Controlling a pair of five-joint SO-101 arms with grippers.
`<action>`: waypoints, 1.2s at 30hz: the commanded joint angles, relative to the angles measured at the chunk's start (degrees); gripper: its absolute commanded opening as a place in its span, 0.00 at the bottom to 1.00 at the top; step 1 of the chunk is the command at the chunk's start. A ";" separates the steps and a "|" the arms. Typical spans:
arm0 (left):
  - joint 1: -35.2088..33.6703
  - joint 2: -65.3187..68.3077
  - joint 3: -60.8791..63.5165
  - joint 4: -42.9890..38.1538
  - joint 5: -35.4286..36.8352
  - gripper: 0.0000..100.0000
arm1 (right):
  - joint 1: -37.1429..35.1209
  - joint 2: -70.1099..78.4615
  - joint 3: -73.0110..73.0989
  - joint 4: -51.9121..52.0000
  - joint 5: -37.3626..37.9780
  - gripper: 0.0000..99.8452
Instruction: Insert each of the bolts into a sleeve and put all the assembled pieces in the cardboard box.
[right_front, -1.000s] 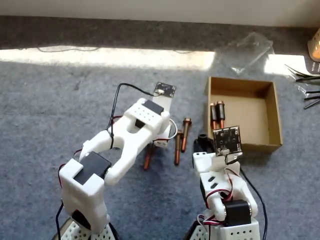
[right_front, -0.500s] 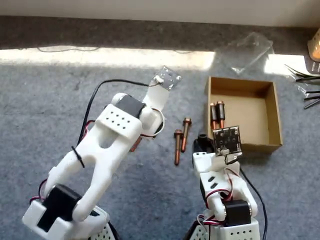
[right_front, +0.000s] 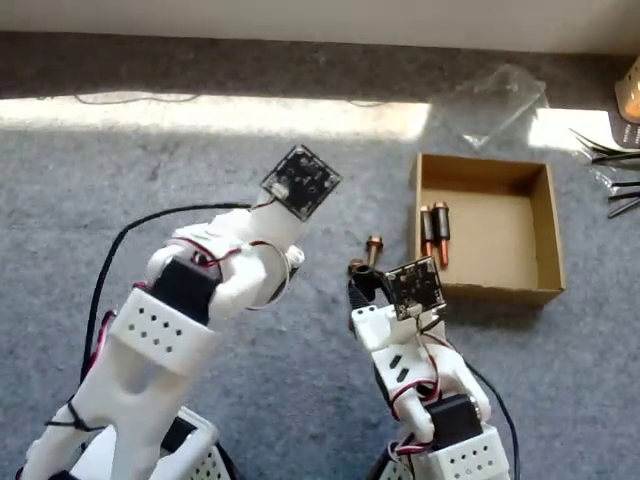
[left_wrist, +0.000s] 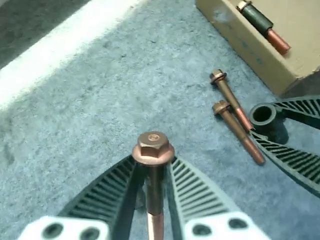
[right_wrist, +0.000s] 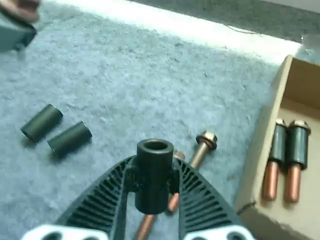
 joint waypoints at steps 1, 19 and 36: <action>-5.58 -9.19 3.12 -4.22 -0.26 0.01 | -2.42 -0.48 1.19 -4.88 -0.44 0.00; -7.43 -27.38 14.02 -25.76 -0.09 0.01 | -8.40 -0.13 8.31 -21.93 -0.09 0.00; 3.03 -28.53 13.93 -35.69 11.08 0.01 | -8.40 0.04 8.31 -23.08 -0.35 0.00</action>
